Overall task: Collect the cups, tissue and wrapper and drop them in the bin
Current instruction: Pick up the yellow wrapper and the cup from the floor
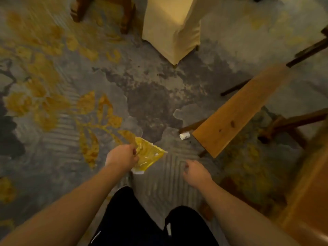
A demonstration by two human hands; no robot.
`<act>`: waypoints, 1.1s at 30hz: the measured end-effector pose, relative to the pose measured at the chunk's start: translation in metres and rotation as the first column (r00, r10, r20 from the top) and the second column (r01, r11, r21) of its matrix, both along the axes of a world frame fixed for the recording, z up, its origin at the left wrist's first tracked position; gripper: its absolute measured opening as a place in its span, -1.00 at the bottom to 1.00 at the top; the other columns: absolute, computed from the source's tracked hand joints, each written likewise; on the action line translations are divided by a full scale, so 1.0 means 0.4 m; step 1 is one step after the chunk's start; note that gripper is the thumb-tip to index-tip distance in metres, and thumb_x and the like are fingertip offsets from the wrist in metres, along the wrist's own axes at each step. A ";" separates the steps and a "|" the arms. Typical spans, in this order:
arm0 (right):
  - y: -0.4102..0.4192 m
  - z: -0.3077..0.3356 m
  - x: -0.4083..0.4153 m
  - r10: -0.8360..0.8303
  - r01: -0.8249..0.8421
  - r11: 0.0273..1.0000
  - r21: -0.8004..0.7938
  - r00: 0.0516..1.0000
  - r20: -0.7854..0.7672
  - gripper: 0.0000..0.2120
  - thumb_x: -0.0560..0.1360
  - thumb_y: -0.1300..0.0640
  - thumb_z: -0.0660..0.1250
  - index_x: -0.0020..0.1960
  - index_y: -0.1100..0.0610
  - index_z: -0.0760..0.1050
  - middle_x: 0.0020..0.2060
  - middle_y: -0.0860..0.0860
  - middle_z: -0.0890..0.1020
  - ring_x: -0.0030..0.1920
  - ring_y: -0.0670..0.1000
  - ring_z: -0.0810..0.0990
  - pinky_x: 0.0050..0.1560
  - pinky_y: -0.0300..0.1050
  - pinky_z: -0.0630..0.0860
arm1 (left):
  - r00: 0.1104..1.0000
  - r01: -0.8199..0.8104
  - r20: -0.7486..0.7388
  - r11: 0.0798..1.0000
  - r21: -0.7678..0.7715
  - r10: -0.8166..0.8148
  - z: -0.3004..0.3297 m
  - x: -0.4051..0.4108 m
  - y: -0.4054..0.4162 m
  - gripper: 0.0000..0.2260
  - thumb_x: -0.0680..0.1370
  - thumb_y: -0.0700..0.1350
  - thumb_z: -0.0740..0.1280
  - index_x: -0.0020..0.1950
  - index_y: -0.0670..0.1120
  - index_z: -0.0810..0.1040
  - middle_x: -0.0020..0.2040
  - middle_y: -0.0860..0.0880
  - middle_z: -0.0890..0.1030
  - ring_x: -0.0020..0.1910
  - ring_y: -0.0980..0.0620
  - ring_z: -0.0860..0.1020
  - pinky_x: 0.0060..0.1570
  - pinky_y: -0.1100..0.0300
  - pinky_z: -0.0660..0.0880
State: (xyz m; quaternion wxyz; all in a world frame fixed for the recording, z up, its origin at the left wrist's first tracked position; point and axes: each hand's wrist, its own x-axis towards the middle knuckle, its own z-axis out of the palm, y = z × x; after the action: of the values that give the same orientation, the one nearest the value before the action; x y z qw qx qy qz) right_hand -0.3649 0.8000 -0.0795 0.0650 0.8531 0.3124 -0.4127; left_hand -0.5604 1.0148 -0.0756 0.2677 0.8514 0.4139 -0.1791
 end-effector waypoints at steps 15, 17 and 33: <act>0.317 -0.908 0.287 -0.317 0.317 0.945 -0.081 0.948 0.020 -0.48 0.50 0.00 0.37 0.39 0.18 0.38 0.34 0.21 0.46 0.35 0.26 0.44 0.32 0.11 0.43 | 0.998 0.018 -0.054 0.993 -0.118 -0.024 -0.829 0.245 0.194 -0.82 0.48 0.11 0.37 -0.04 0.04 0.60 0.00 -0.10 0.66 0.01 -0.19 0.60 -0.17 0.07 0.46; 0.316 -1.021 0.360 -0.338 0.343 0.937 -0.062 0.938 0.082 -0.41 0.50 -0.01 0.40 0.42 0.21 0.34 0.37 0.23 0.42 0.37 0.28 0.42 0.32 0.11 0.38 | 0.999 0.007 -0.035 0.991 -0.136 -0.012 -0.943 0.283 0.179 -0.81 0.49 0.11 0.37 0.00 0.04 0.61 0.01 -0.09 0.67 0.02 -0.19 0.60 -0.18 0.09 0.43; 0.262 -1.539 0.648 -0.506 0.520 0.851 0.067 0.780 0.368 0.09 0.38 -0.22 0.52 0.59 0.23 -0.04 0.54 0.20 0.19 0.53 0.20 0.20 0.49 0.04 0.20 | 0.997 -0.020 -0.079 0.984 -0.179 0.006 -1.437 0.272 0.112 -0.84 0.48 0.13 0.38 -0.08 0.08 0.54 -0.11 -0.03 0.65 -0.17 -0.12 0.58 -0.25 0.09 0.43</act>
State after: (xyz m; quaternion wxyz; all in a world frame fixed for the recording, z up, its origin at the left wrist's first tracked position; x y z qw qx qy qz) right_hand -0.1055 0.9047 -0.6951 0.0245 0.9666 0.0425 -0.2515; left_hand -0.4514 1.0594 -0.6505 0.3280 0.8134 0.4120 -0.2472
